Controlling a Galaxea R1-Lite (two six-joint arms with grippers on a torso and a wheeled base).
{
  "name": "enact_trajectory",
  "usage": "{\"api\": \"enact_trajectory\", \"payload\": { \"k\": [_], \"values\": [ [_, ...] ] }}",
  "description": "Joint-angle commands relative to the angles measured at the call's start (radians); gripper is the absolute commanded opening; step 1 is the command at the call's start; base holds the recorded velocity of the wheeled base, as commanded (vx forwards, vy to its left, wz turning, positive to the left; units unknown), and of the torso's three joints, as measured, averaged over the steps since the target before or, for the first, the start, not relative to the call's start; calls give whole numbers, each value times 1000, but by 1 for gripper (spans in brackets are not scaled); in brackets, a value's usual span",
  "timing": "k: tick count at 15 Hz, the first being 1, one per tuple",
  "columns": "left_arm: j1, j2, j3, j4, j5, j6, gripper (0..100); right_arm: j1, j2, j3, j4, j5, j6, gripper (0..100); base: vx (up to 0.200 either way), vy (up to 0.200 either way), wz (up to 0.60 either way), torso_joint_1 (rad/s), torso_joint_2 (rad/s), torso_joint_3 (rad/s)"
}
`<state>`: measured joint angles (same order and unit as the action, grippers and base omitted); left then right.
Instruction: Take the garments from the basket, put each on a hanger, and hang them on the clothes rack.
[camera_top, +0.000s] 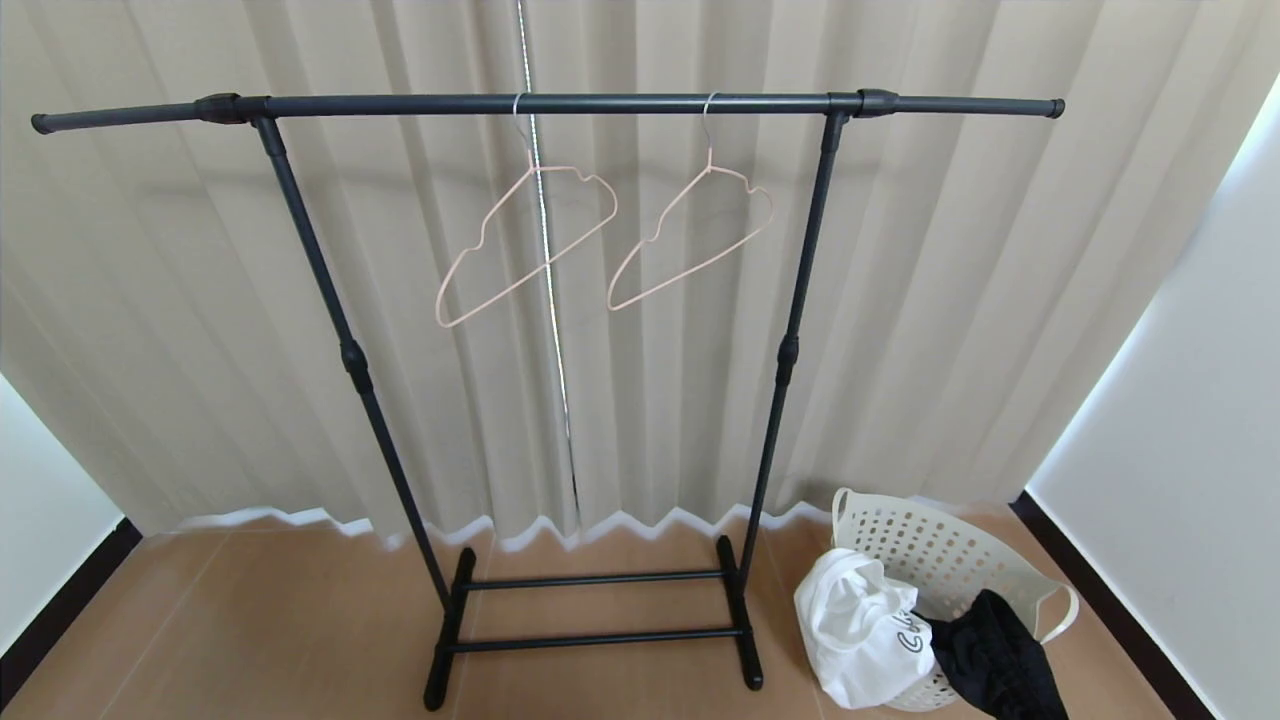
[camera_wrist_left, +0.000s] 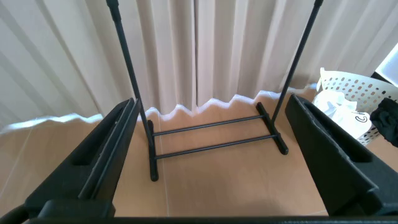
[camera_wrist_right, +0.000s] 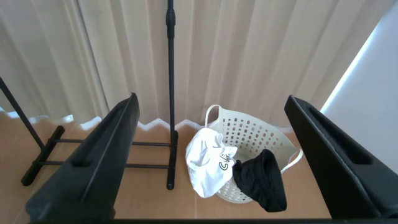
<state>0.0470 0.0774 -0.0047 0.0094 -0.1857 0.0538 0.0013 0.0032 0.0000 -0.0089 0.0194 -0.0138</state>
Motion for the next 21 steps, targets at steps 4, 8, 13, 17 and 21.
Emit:
{"api": "enact_trajectory", "payload": {
  "k": [4, 8, 13, 17, 21],
  "values": [
    [1, 1, 0, 0, 0, 0, 100, 0, 1, 0, 0, 8, -6, 100, 0, 0, 0, 0, 0, 0],
    [1, 1, 0, 0, 0, 0, 100, 0, 1, 0, 1, 25, -9, 100, 0, 0, 0, 0, 0, 0],
    [-47, -77, 0, 0, -3, 4, 100, 0, 1, 0, 3, 30, -8, 100, 0, 0, 0, 0, 0, 0],
    [-47, -76, 0, 0, -3, 3, 100, 0, 1, 0, 1, 28, -6, 100, 0, 0, 0, 0, 0, 0],
    [-47, -76, 0, 0, 2, -5, 100, 0, 1, 0, 0, 27, -3, 100, 0, 0, 0, 0, 0, 0]
  ]
}}
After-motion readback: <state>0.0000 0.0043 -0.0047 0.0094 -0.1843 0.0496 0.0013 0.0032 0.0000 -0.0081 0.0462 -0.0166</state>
